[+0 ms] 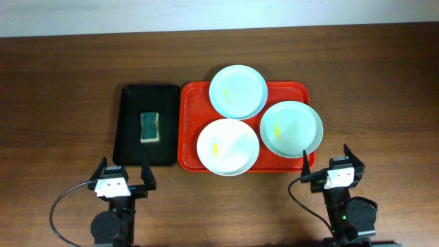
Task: Clean dirty plates on tray and stack at the side
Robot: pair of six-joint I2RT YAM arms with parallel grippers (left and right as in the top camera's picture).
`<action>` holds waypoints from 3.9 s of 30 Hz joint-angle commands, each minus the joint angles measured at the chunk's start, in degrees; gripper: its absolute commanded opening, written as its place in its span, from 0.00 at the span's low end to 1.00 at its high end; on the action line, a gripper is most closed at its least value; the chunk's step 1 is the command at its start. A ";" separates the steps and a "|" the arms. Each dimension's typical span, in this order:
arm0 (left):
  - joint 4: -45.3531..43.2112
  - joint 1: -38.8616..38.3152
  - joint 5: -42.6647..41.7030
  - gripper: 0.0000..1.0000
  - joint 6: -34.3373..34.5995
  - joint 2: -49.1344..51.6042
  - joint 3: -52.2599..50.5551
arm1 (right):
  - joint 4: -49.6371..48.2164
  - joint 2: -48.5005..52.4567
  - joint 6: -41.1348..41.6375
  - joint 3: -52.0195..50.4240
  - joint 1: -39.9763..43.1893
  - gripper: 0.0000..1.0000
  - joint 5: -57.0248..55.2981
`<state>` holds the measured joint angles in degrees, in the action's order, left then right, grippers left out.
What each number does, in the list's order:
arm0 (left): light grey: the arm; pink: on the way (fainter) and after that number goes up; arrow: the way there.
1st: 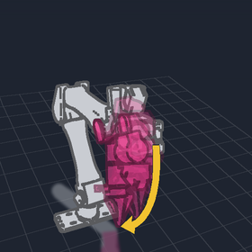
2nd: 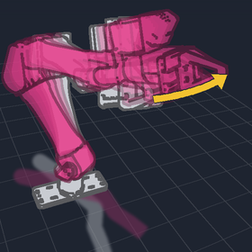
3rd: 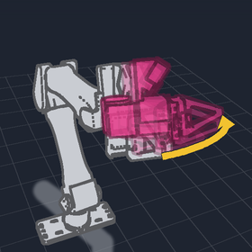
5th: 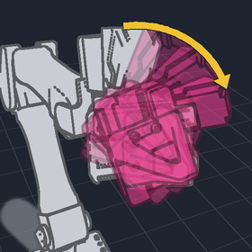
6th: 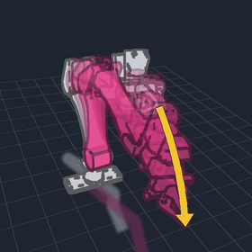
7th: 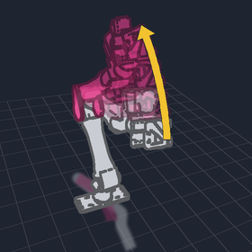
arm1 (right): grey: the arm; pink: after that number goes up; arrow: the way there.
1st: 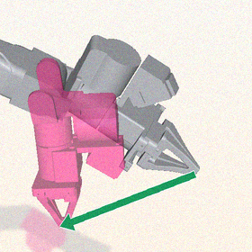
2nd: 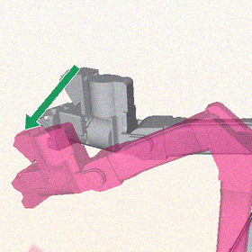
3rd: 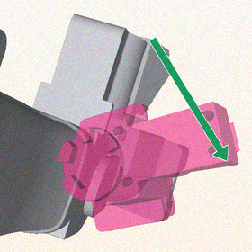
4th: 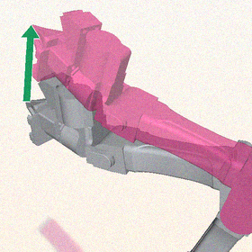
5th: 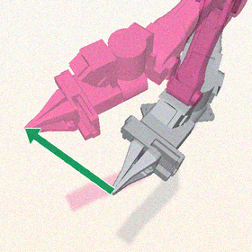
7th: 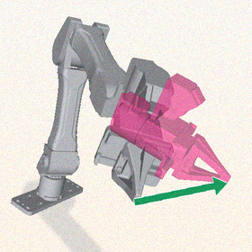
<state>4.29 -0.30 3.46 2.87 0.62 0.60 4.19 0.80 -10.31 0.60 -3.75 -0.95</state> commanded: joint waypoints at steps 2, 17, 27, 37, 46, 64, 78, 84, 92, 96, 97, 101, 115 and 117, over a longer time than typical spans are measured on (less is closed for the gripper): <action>0.11 0.26 0.68 0.99 0.76 -0.26 -0.07 | 0.42 -0.33 0.22 -0.28 -0.26 0.99 0.31; 0.13 0.26 0.68 0.99 0.76 -0.26 -0.07 | 0.42 -0.33 0.22 -0.28 -0.26 0.99 0.31; 0.13 0.26 0.68 0.99 0.76 -0.26 -0.07 | 0.39 -0.33 0.22 -0.28 -0.26 0.99 0.31; 0.11 0.26 0.68 0.99 0.76 -0.26 -0.07 | 0.42 -0.33 0.22 -0.28 -0.26 0.99 0.31; 0.11 0.26 0.68 0.99 0.76 -0.26 -0.07 | 0.39 -0.33 0.22 -0.28 -0.26 0.99 0.31; 0.13 0.26 0.68 1.00 0.76 -0.26 -0.07 | 0.42 -0.33 0.22 -0.28 -0.26 0.99 0.31; -1.95 0.20 -18.88 0.99 0.98 -0.26 -0.07 | 0.31 -0.33 0.24 -0.28 -0.37 0.99 2.73; -1.86 0.20 -32.09 0.99 0.98 -0.26 0.11 | -0.57 -0.33 0.24 -0.28 -0.37 0.99 9.70; 4.68 0.22 -33.09 0.99 0.98 0.72 11.58 | -0.74 -0.33 3.45 -0.26 -0.37 0.99 12.55; 7.13 0.22 -33.03 0.99 0.98 5.20 19.91 | -0.48 -0.33 7.78 1.79 -0.37 0.99 12.57; 7.89 0.22 -33.03 0.99 0.98 7.06 22.34 | -0.24 -0.33 8.37 2.97 -0.37 0.99 12.57; 13.79 0.22 -33.03 0.99 0.98 14.75 31.98 | 3.56 0.33 12.00 10.16 -0.37 0.99 12.57; 53.59 0.22 -32.87 0.99 -10.60 56.89 76.24 | 50.49 42.97 13.79 66.36 -0.37 0.98 14.51; 61.26 0.22 -32.17 0.99 -10.69 65.20 82.64 | 58.99 52.33 13.81 75.87 -0.37 0.98 14.71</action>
<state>58.63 -0.30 -29.08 -3.99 55.86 75.26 57.14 43.03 3.05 66.37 -3.79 12.97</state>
